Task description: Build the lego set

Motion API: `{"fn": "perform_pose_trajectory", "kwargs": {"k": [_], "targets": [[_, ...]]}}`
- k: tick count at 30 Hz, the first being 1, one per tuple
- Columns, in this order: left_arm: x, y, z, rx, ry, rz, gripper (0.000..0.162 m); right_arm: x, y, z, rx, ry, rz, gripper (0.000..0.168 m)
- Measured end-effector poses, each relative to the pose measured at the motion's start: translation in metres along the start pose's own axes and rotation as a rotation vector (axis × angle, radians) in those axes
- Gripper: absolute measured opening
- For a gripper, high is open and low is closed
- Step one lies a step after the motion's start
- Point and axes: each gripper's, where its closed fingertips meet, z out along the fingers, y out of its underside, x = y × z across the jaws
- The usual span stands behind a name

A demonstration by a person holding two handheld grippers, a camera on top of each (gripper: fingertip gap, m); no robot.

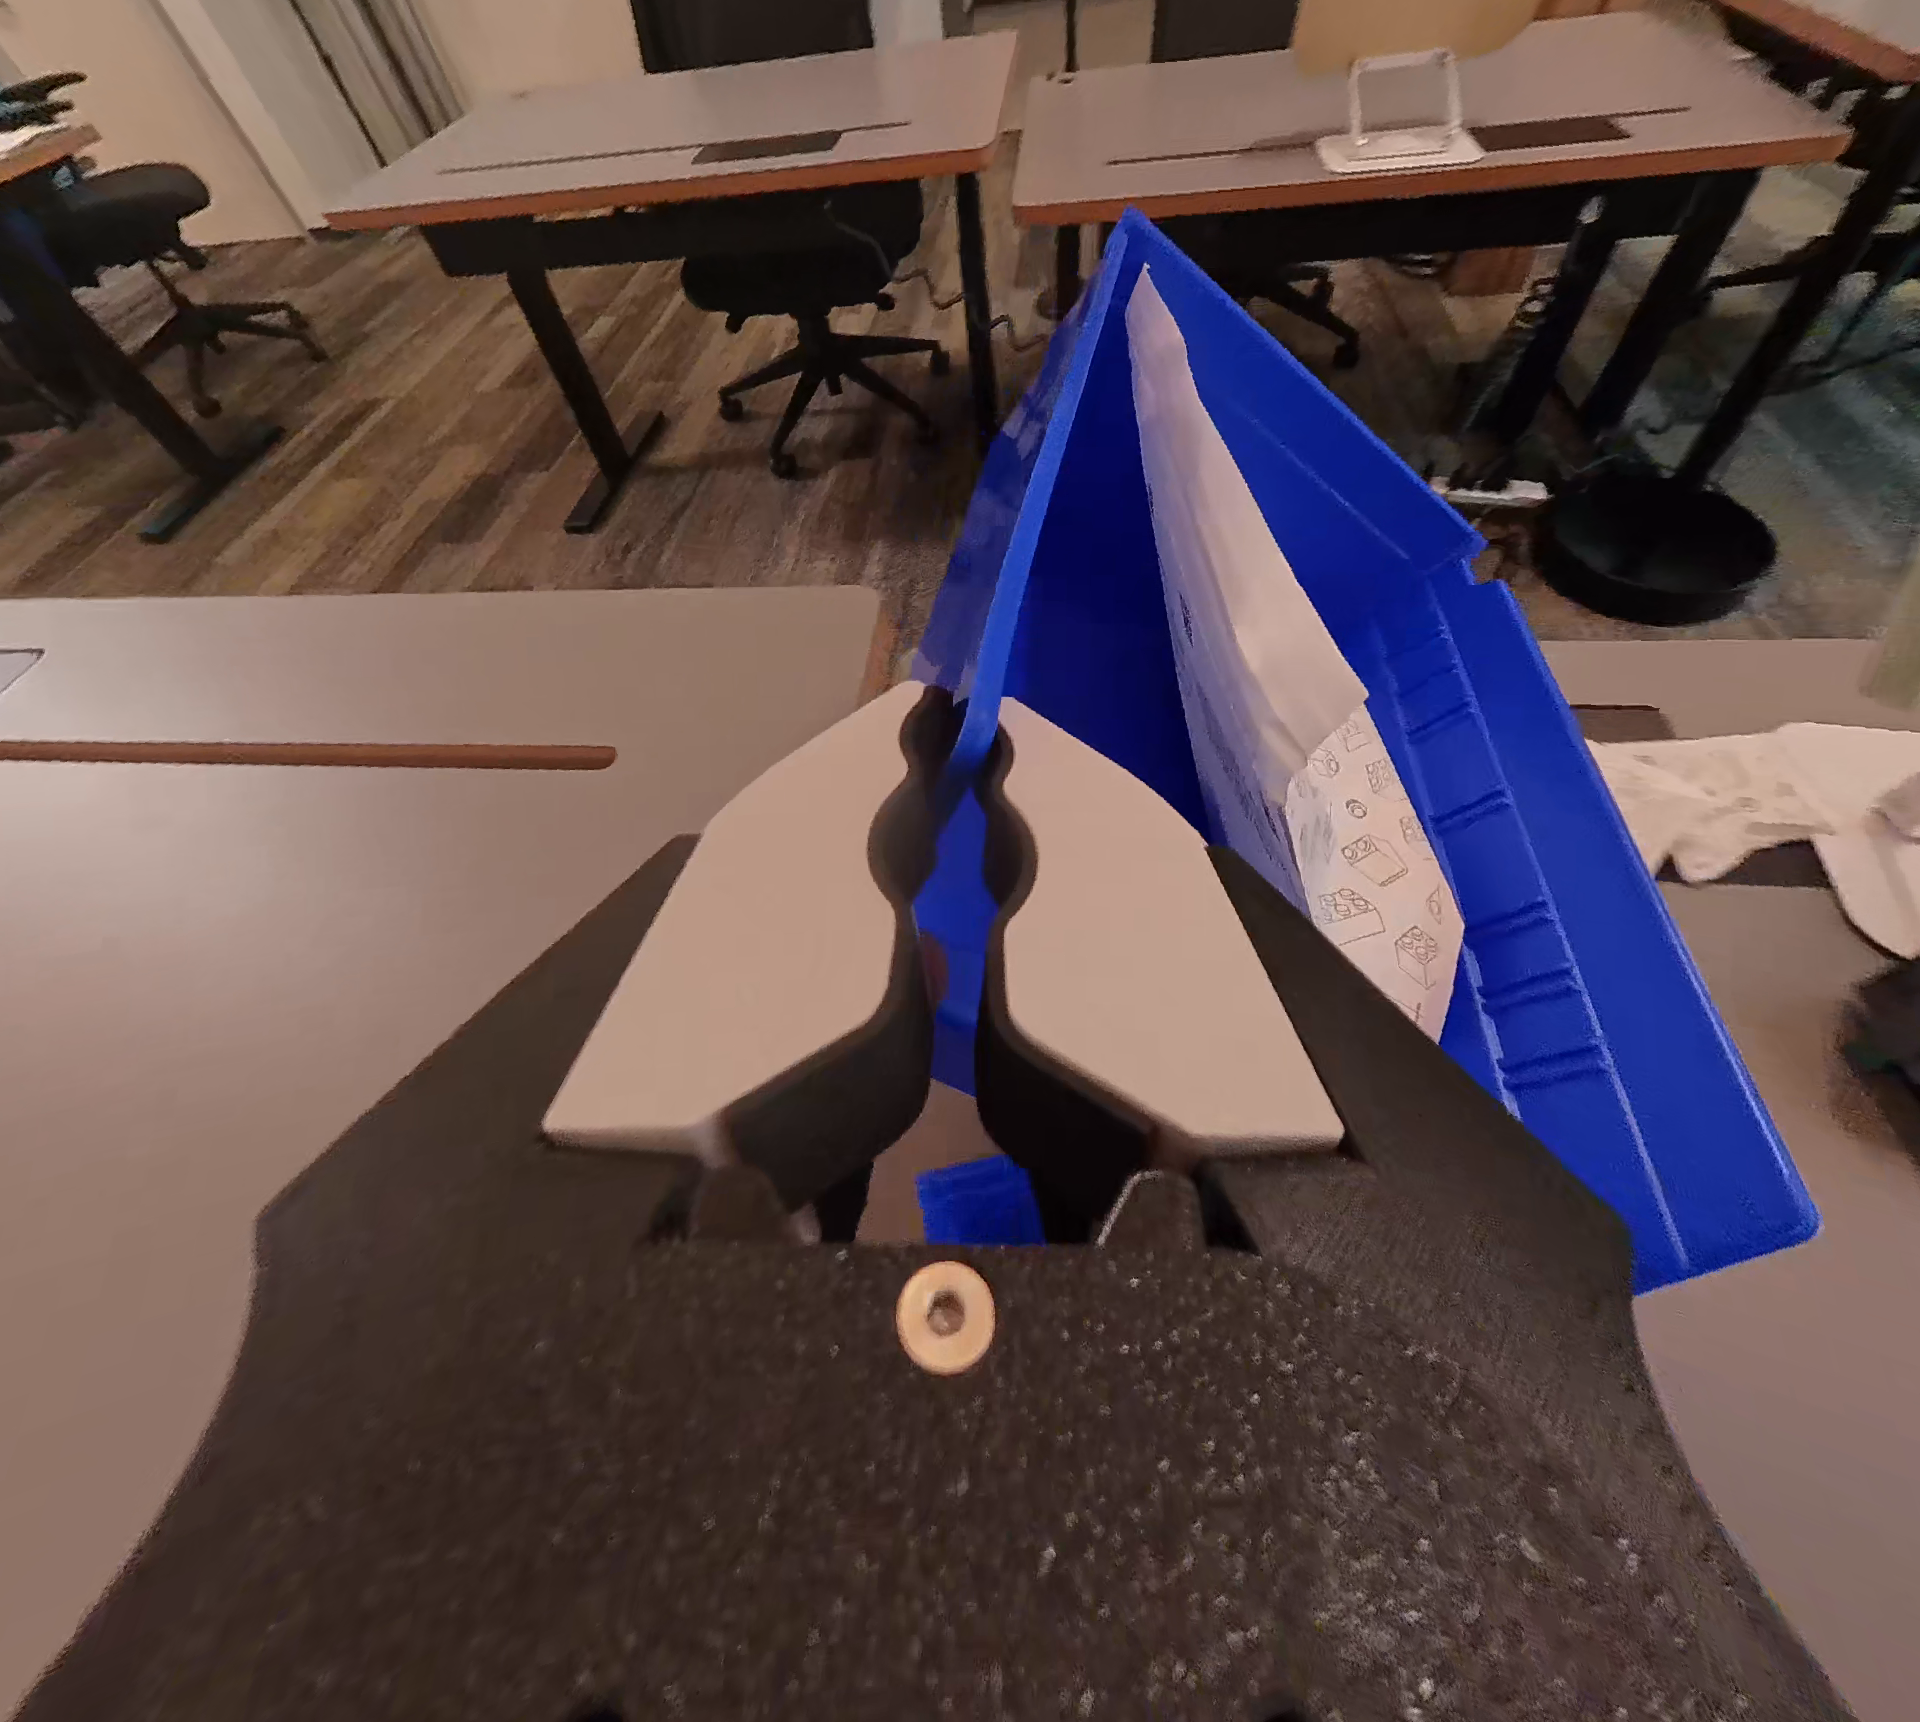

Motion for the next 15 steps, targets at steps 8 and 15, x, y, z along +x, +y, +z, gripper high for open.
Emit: {"fn": "perform_pose_trajectory", "kwargs": {"k": [8,15], "targets": [[0.087,0.001,-0.071,0.044,0.153,0.076,0.005,-0.005,-0.012,-0.007,0.038,-0.019,0.003,0.0],[0.152,0.041,-0.125,0.032,0.266,0.051,0.005,-0.01,-0.024,-0.013,0.077,-0.033,0.0,0.0]]}}
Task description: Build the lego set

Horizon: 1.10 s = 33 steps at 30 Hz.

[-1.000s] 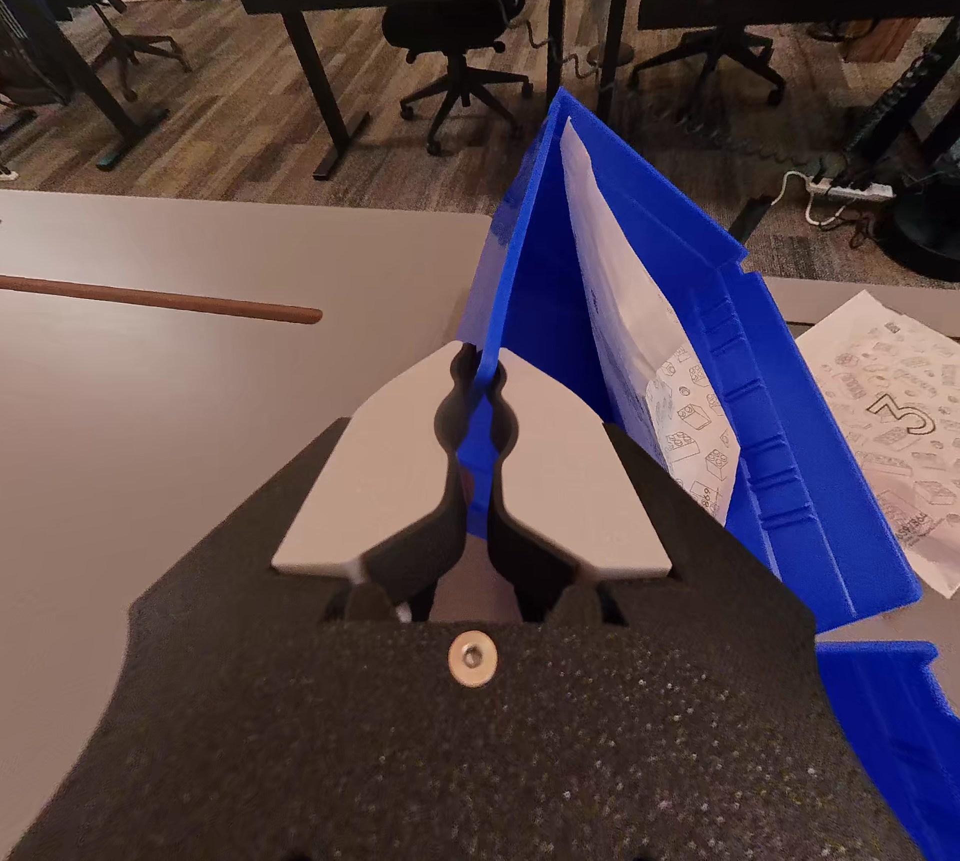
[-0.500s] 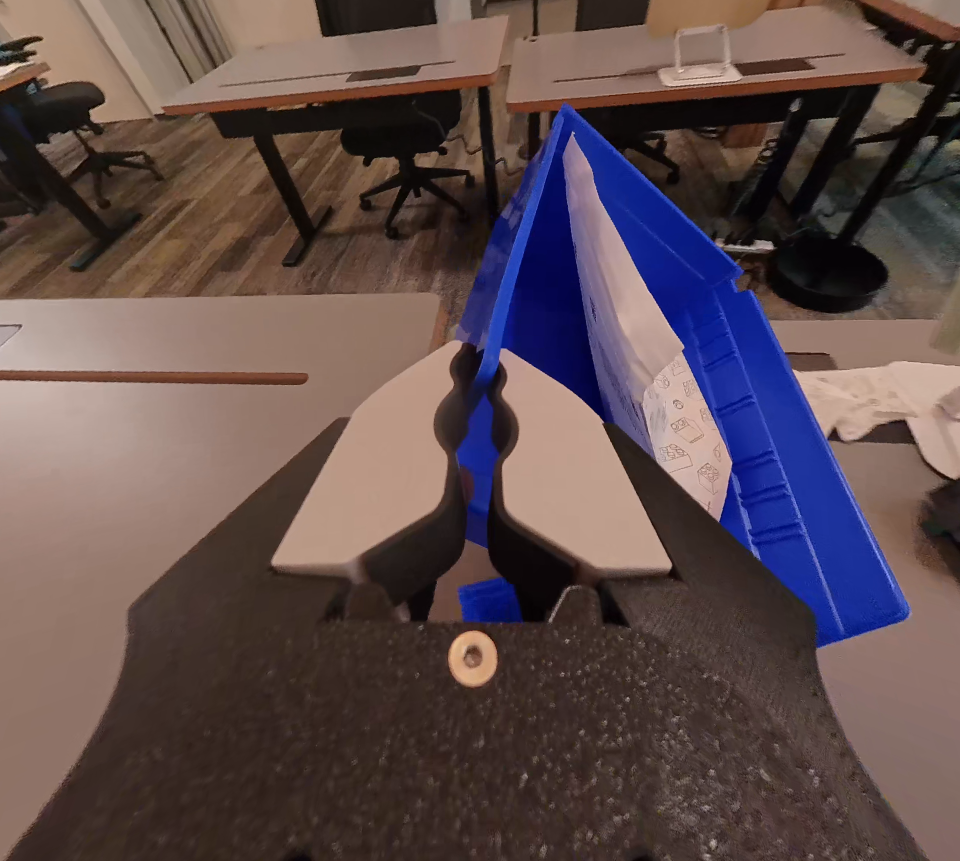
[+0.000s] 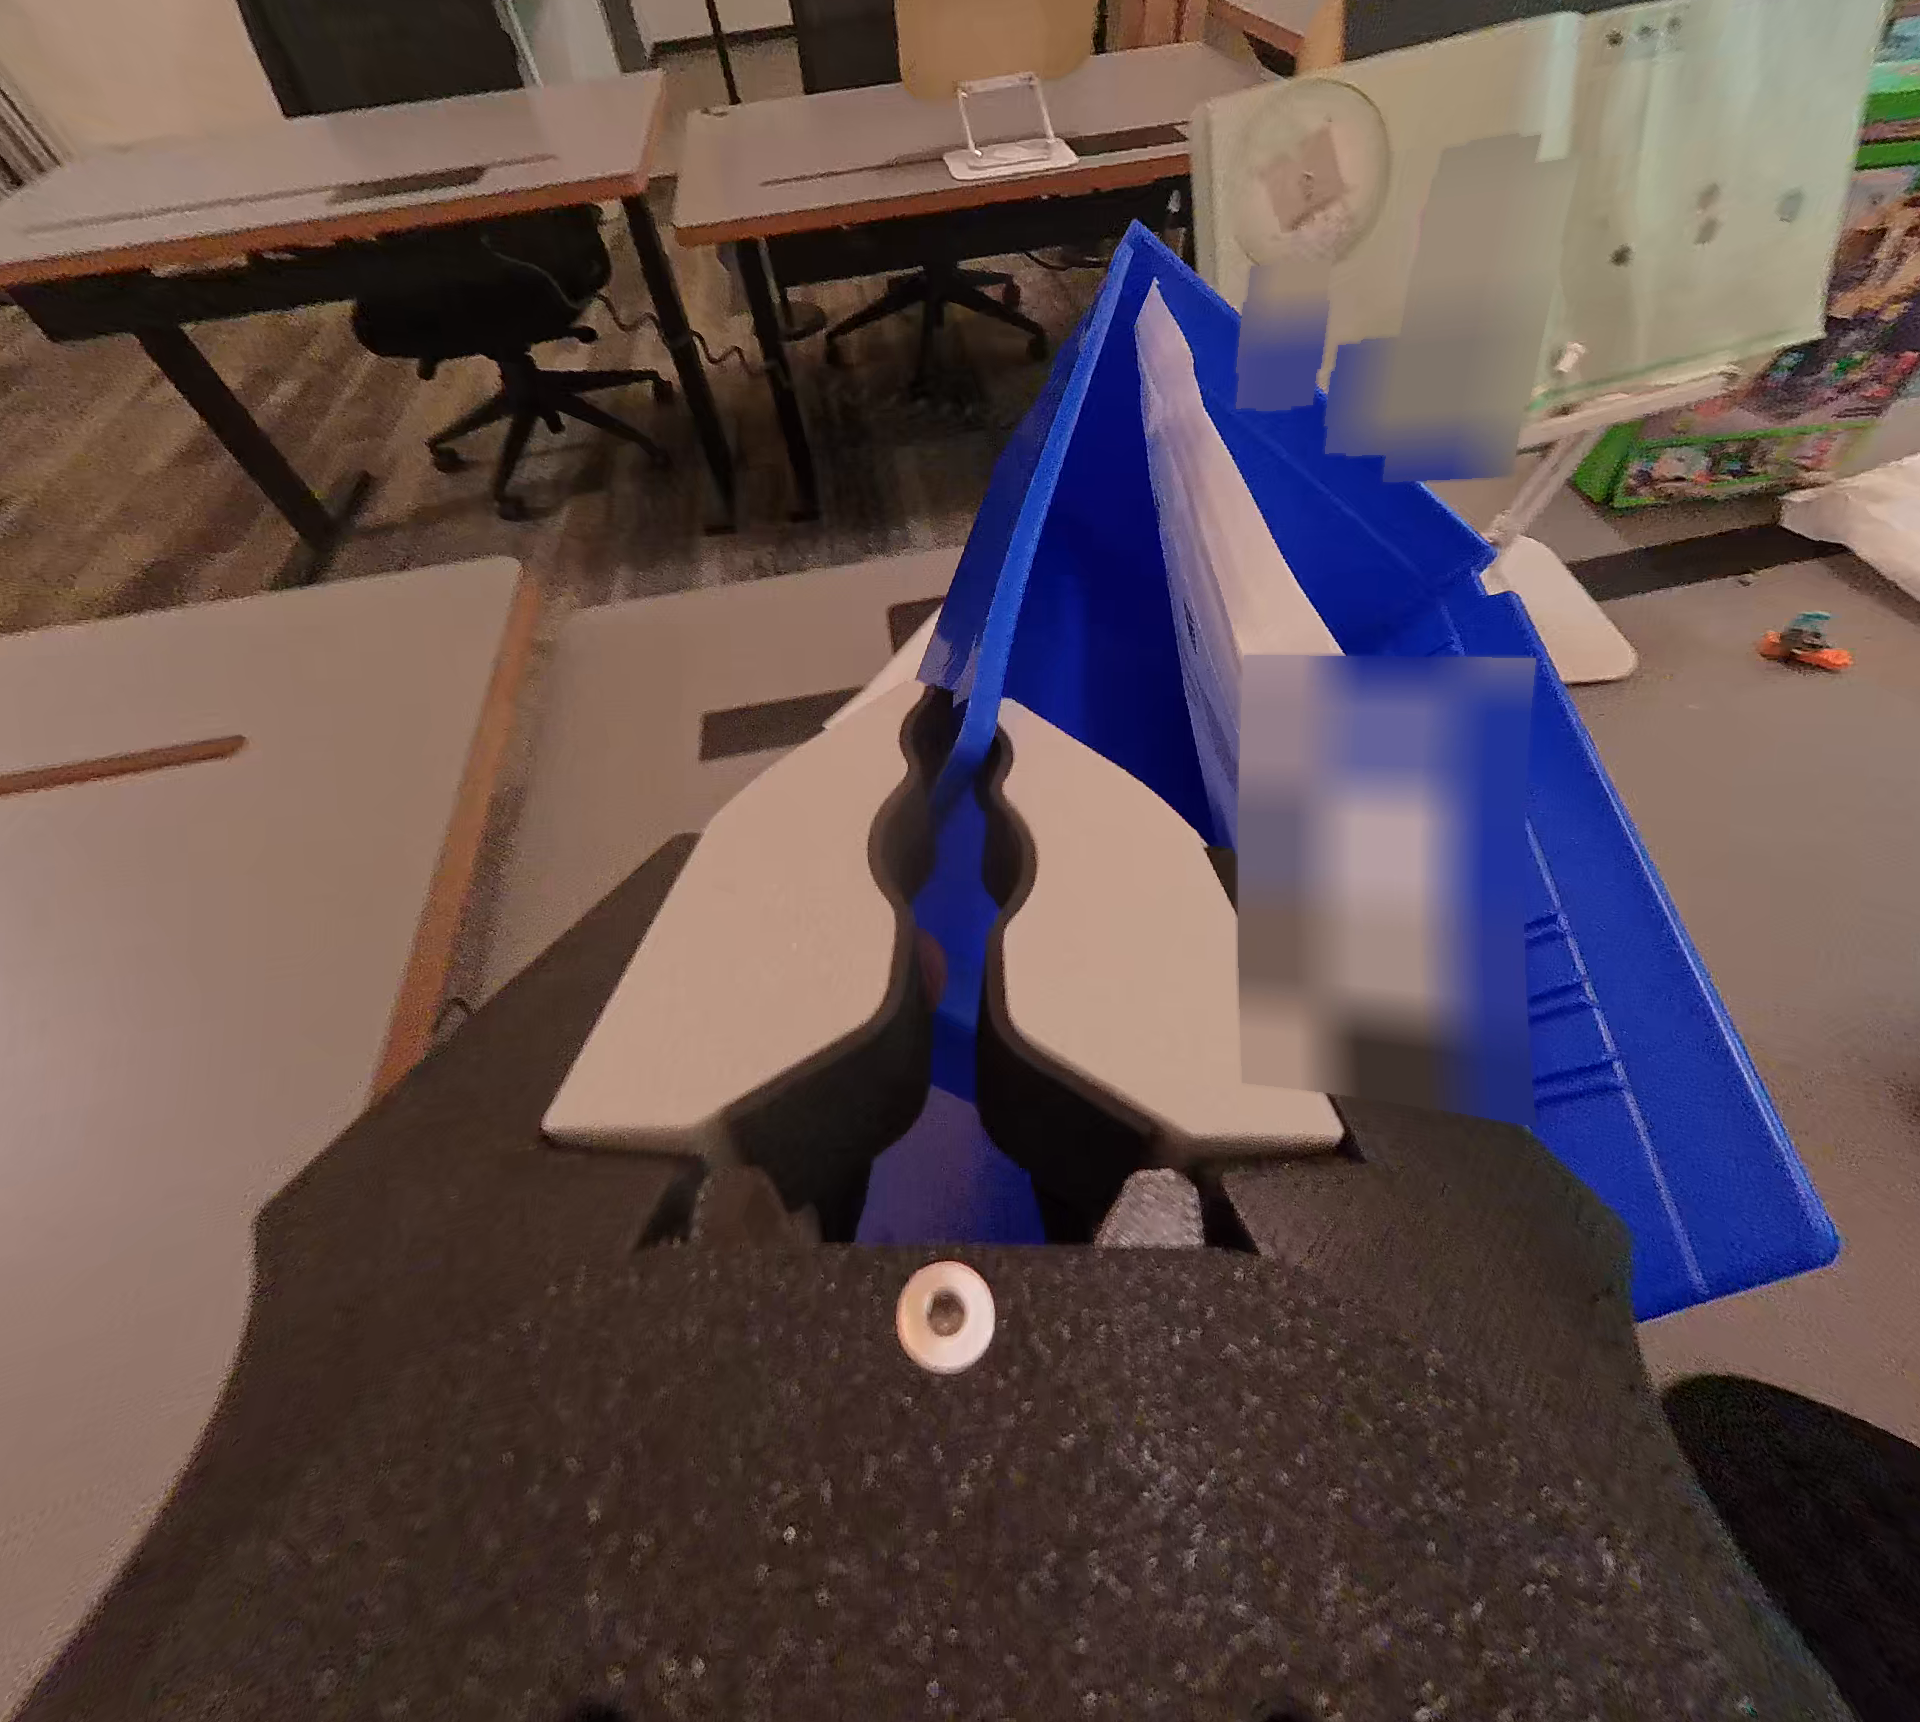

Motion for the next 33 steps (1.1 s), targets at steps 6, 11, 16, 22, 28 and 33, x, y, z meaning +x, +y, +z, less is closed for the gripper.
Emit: {"fn": "perform_pose_trajectory", "kwargs": {"k": [6,11,16,22,28,33], "targets": [[0.044,0.06,-0.02,-0.018,0.04,-0.087,0.006,-0.003,-0.009,-0.003,0.028,-0.008,0.003,0.0],[0.068,0.111,-0.028,-0.056,0.034,-0.157,0.007,-0.005,-0.014,-0.005,0.046,-0.018,0.017,0.0],[0.084,0.128,-0.032,-0.054,0.003,-0.191,0.007,-0.006,-0.015,-0.006,0.048,-0.024,0.018,0.0],[0.111,0.144,-0.035,-0.074,-0.014,-0.154,0.009,-0.005,-0.015,-0.007,0.043,-0.022,0.012,0.0],[0.13,0.159,-0.051,-0.105,-0.04,-0.08,0.009,-0.005,-0.012,-0.005,0.032,-0.019,0.013,0.0],[0.128,0.155,-0.064,-0.114,-0.152,0.1,0.007,-0.006,-0.006,-0.002,0.015,-0.024,0.015,0.0]]}}
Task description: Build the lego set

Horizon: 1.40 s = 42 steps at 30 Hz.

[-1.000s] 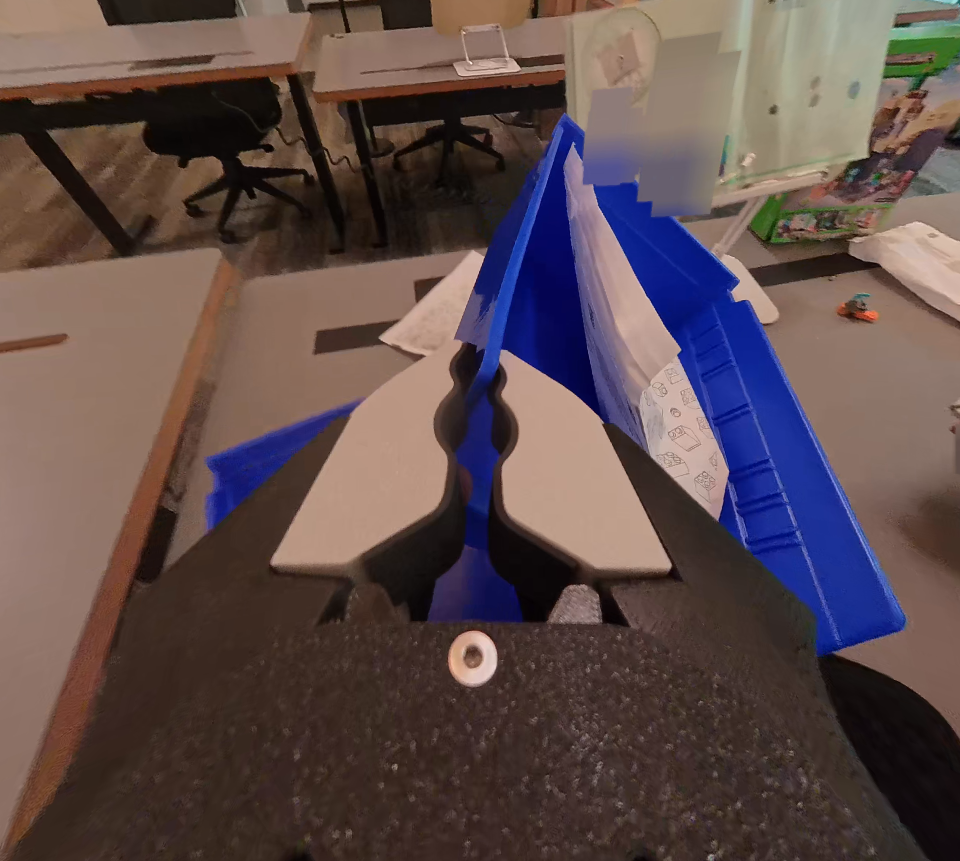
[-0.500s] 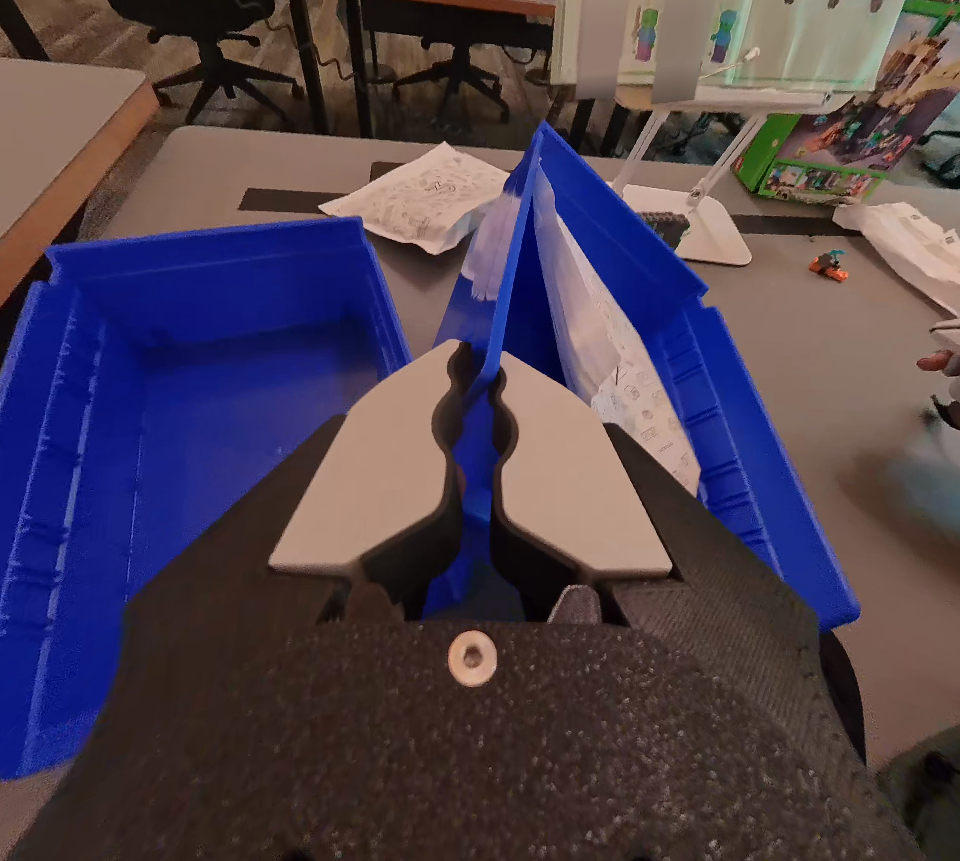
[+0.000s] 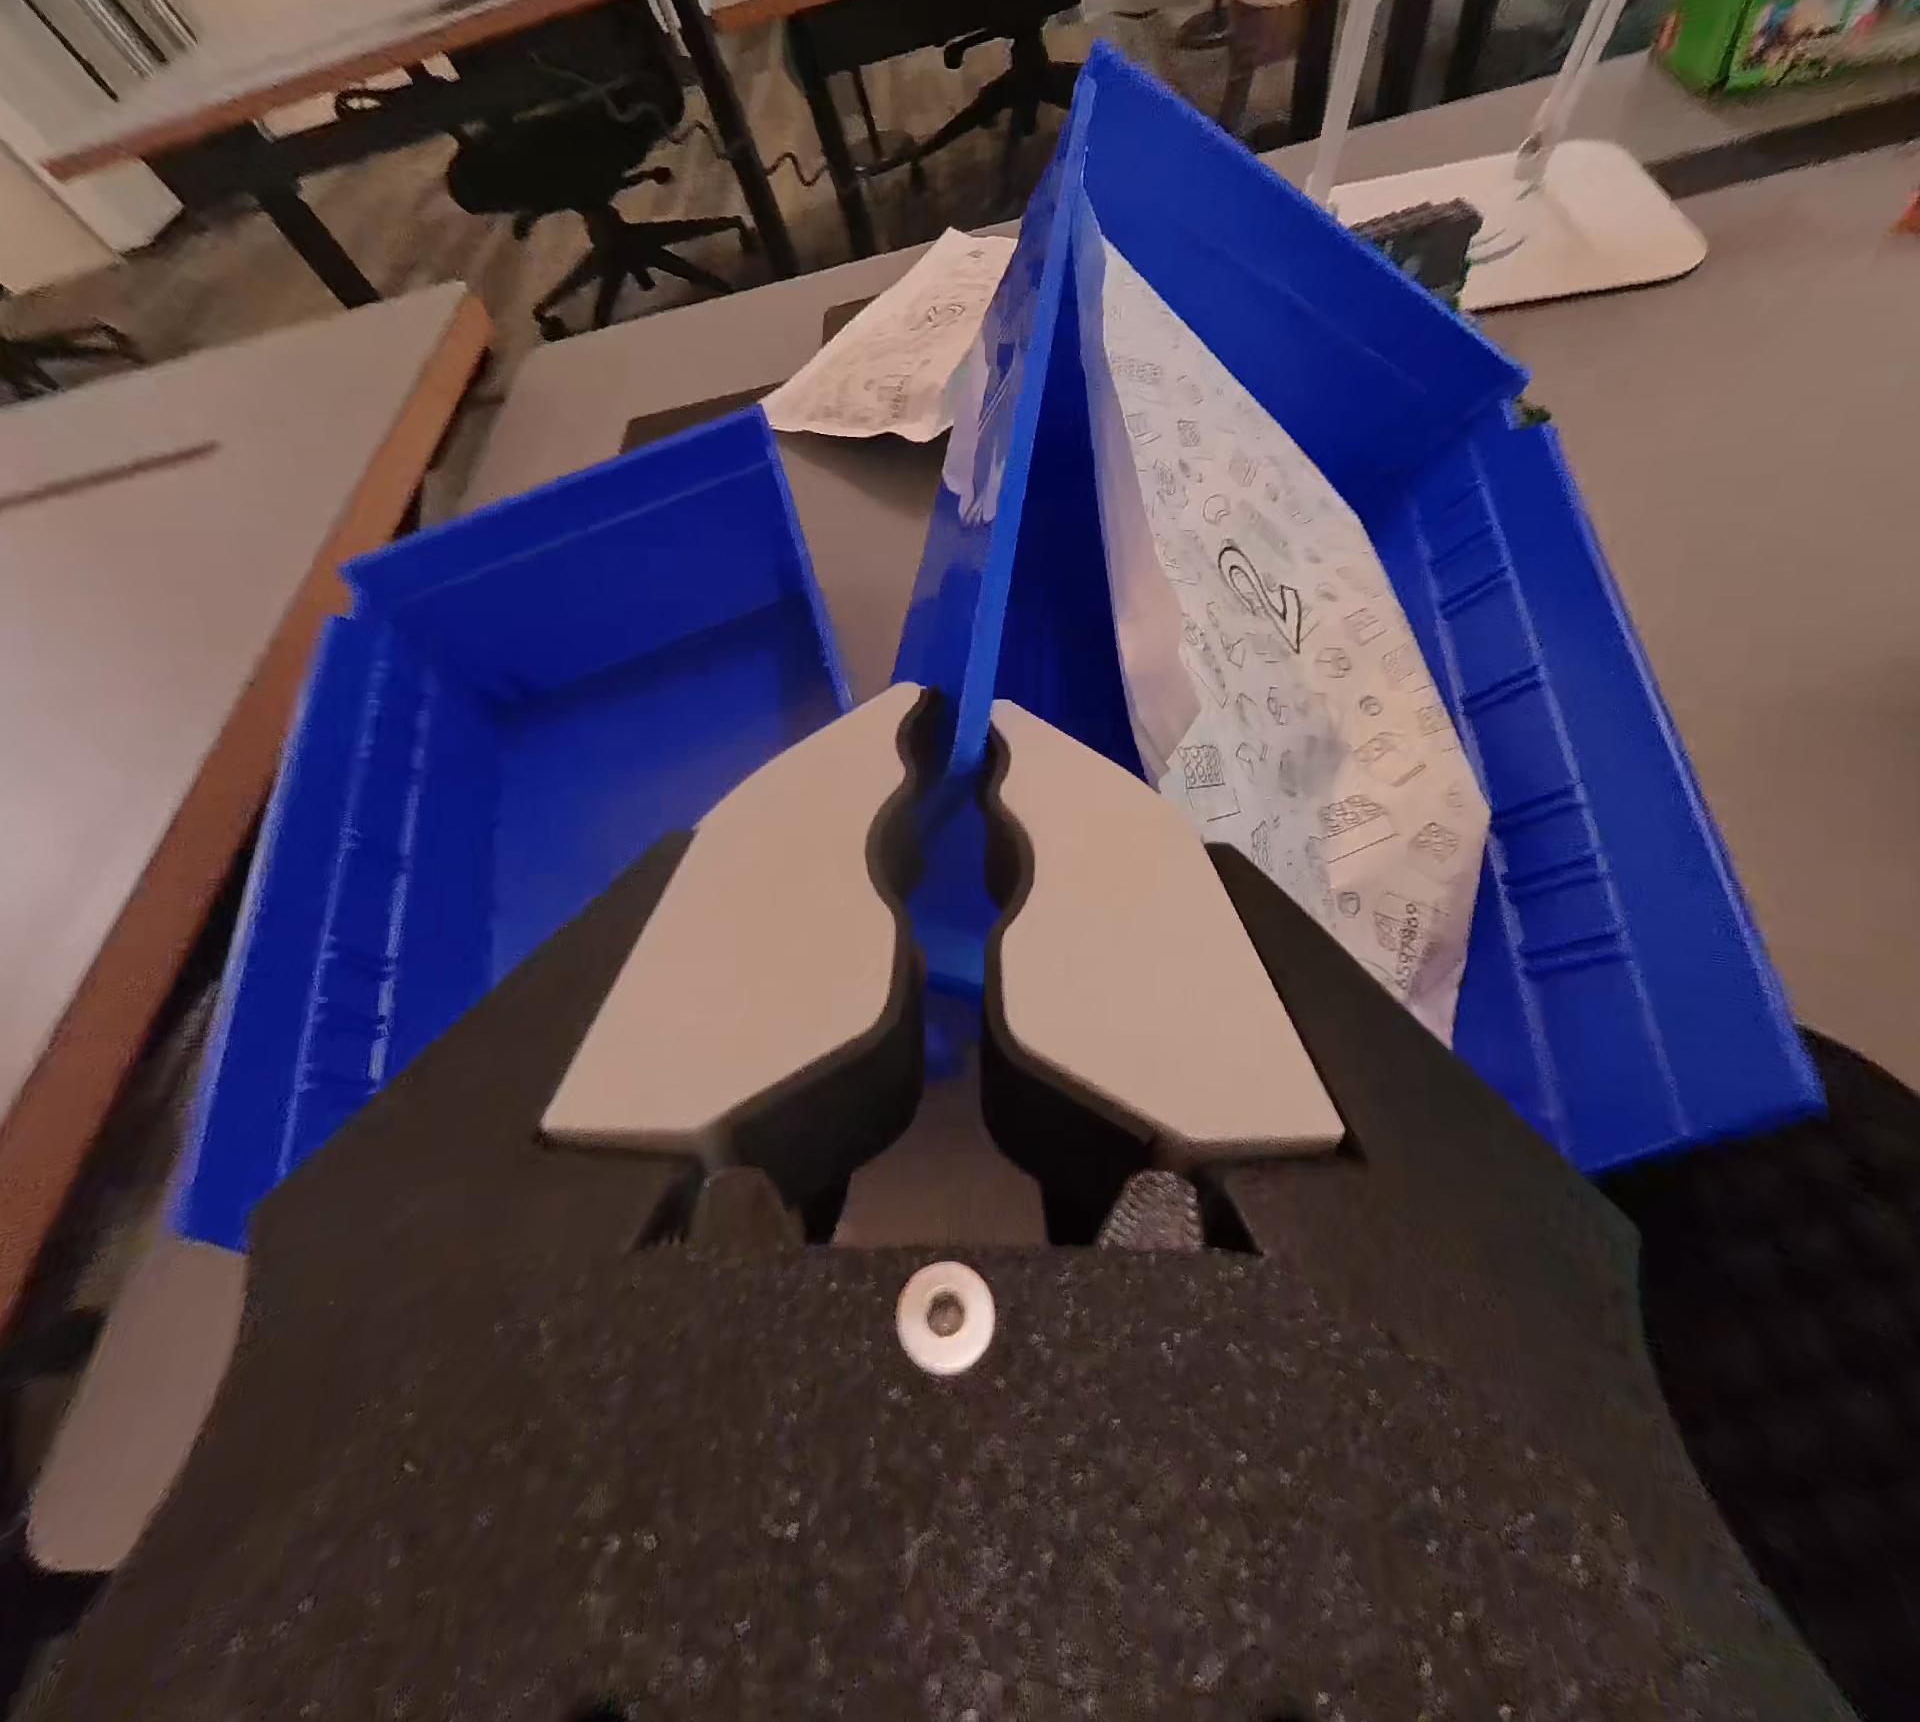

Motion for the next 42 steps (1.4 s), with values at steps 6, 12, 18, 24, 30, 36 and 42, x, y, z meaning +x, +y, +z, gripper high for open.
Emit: {"fn": "perform_pose_trajectory", "kwargs": {"k": [6,12,18,24,30,36,42], "targets": [[0.002,-0.013,-0.001,-0.014,-0.014,0.06,0.007,0.0,0.002,0.001,-0.007,-0.006,0.006,0.0],[0.005,-0.018,-0.002,-0.093,-0.003,0.062,0.007,-0.001,0.004,0.003,-0.012,-0.015,0.026,0.0],[0.012,-0.011,-0.005,-0.215,0.008,0.111,0.006,-0.006,0.006,0.005,-0.026,-0.04,0.072,0.0],[0.037,-0.004,-0.01,-0.318,0.071,0.16,0.006,-0.011,0.001,0.003,-0.025,-0.058,0.053,0.0],[0.06,0.05,0.004,-0.403,0.146,0.063,0.008,-0.01,0.0,0.001,-0.021,-0.062,0.063,0.0],[0.058,0.089,0.019,-0.404,0.194,-0.176,0.005,-0.011,0.003,0.002,-0.034,-0.058,0.048,0.0],[0.058,0.087,0.018,-0.373,0.202,-0.146,0.006,-0.011,0.007,0.003,-0.044,-0.059,0.048,0.0]]}}
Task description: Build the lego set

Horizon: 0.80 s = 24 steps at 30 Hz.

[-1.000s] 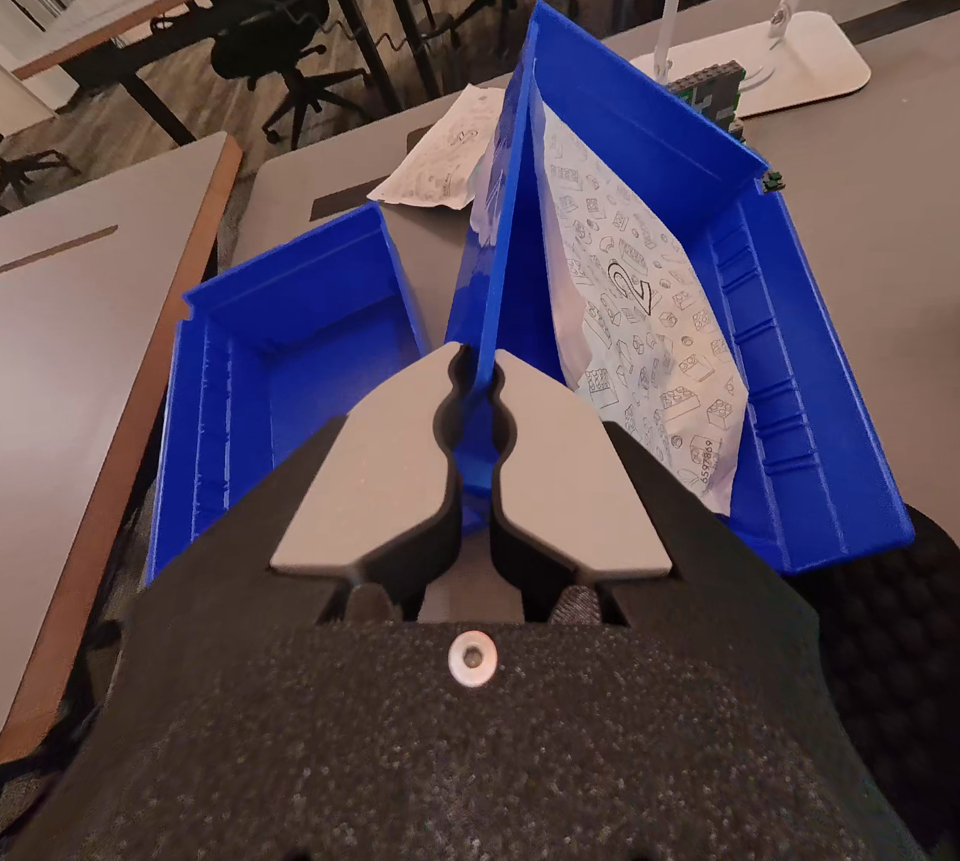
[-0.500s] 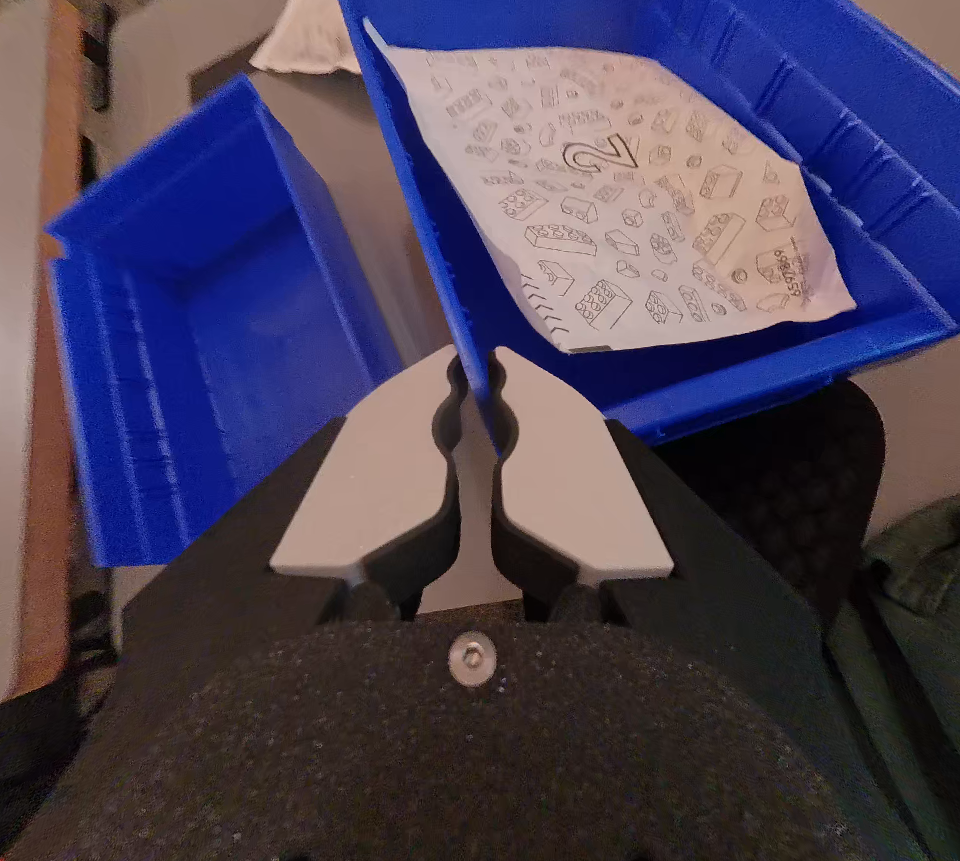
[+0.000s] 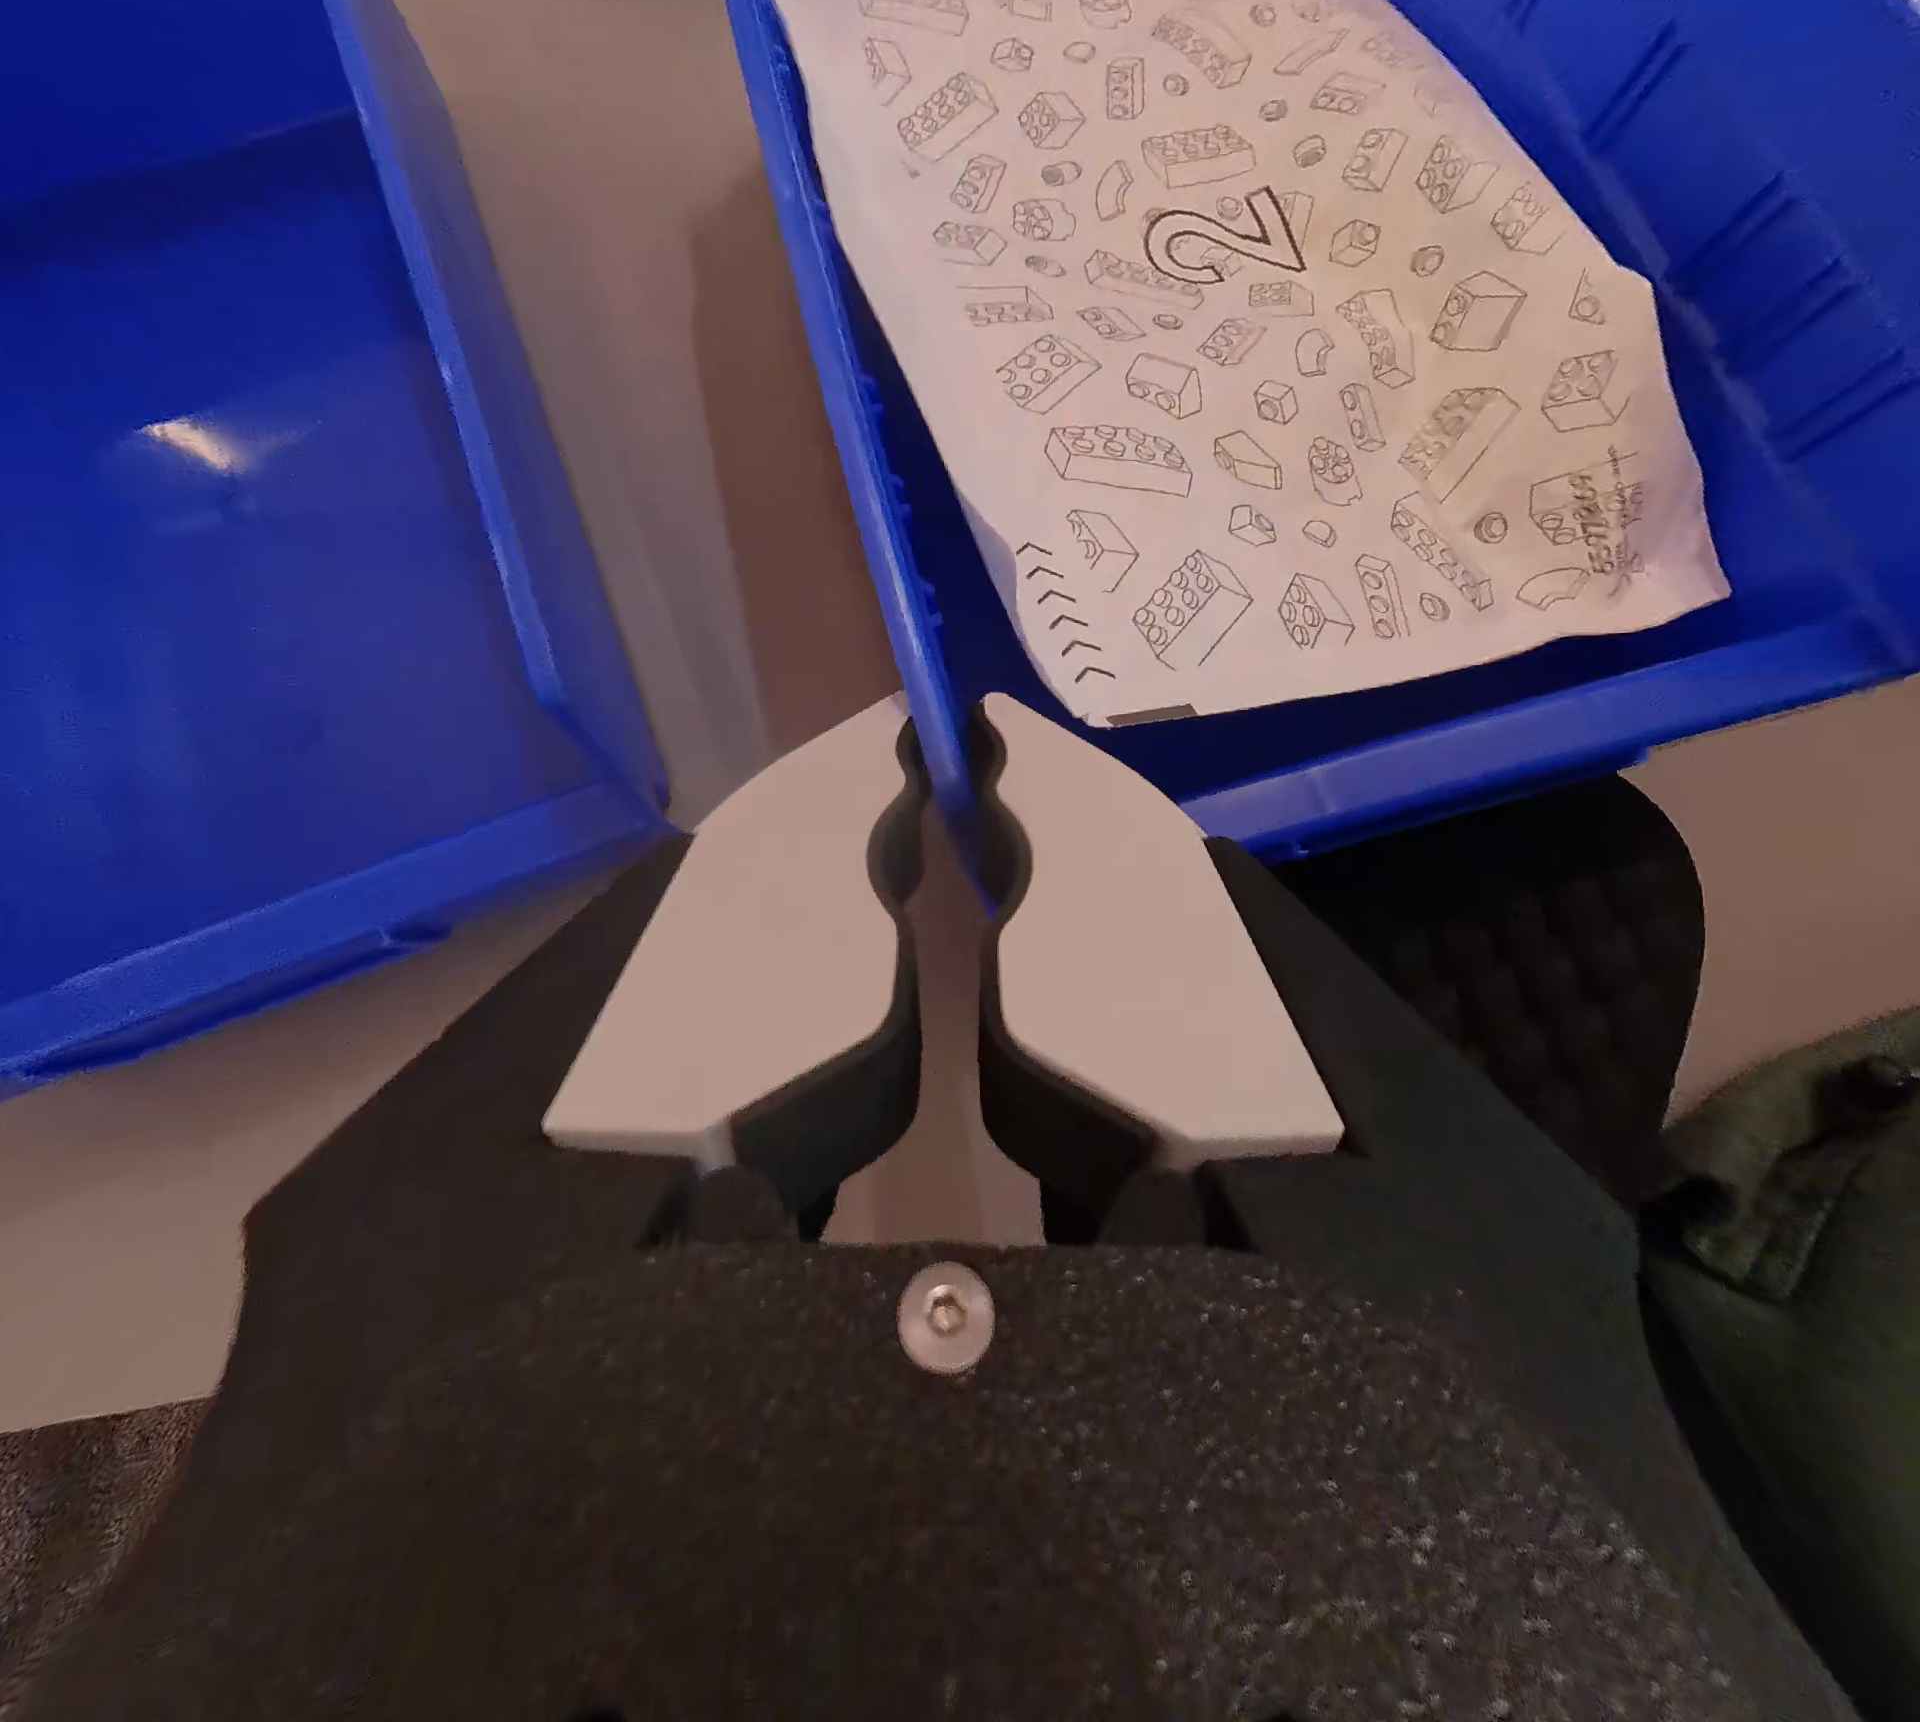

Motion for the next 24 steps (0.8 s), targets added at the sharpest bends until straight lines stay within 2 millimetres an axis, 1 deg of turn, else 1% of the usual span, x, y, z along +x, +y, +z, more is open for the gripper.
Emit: {"fn": "perform_pose_trajectory", "kwargs": {"k": [2,4,5,6,7,8,9,10,12,15,17,19,22,24], "targets": [[0.004,0.0,-0.007,-0.029,0.028,0.029,0.009,0.0,0.001,0.0,-0.003,0.0,0.004,0.0],[0.004,-0.003,-0.019,-0.063,0.05,0.075,0.022,0.001,0.002,0.0,-0.003,0.0,0.007,0.0],[0.004,-0.003,-0.027,-0.106,0.068,0.102,0.033,0.001,0.002,0.0,-0.003,-0.001,0.01,0.0],[0.002,-0.007,-0.037,-0.136,0.071,0.136,0.039,0.001,0.002,0.0,-0.003,-0.002,0.011,0.0],[0.002,-0.019,-0.047,-0.114,0.065,0.201,0.038,0.001,0.001,0.0,-0.002,-0.005,0.012,0.0],[0.007,-0.03,-0.055,-0.081,0.071,0.298,0.037,0.0,0.001,0.001,-0.002,-0.007,0.012,0.0],[0.014,-0.037,-0.06,-0.071,0.072,0.407,0.038,0.0,0.001,0.001,-0.003,-0.009,0.012,0.0],[0.018,-0.04,-0.061,-0.08,0.049,0.515,0.038,-0.001,0.002,0.001,-0.004,-0.01,0.011,0.0],[0.024,-0.04,-0.051,-0.107,-0.005,0.725,0.036,-0.001,0.003,0.001,-0.007,-0.011,0.009,0.0],[0.03,-0.028,-0.031,-0.189,-0.028,0.99,0.034,0.0,0.004,0.001,-0.013,-0.007,0.006,0.0],[0.034,-0.018,-0.02,-0.252,0.007,1.099,0.034,0.0,0.004,0.001,-0.013,-0.002,0.004,0.0],[0.033,-0.01,-0.009,-0.32,0.018,1.207,0.037,0.001,0.004,0.001,-0.015,0.0,0.001,0.0],[0.025,-0.007,0.008,-0.375,-0.017,1.347,0.038,0.001,0.004,0.0,-0.014,0.003,-0.005,0.0],[0.023,-0.004,0.019,-0.388,-0.02,1.398,0.032,0.002,0.003,0.0,-0.013,0.007,-0.007,0.0]]}}
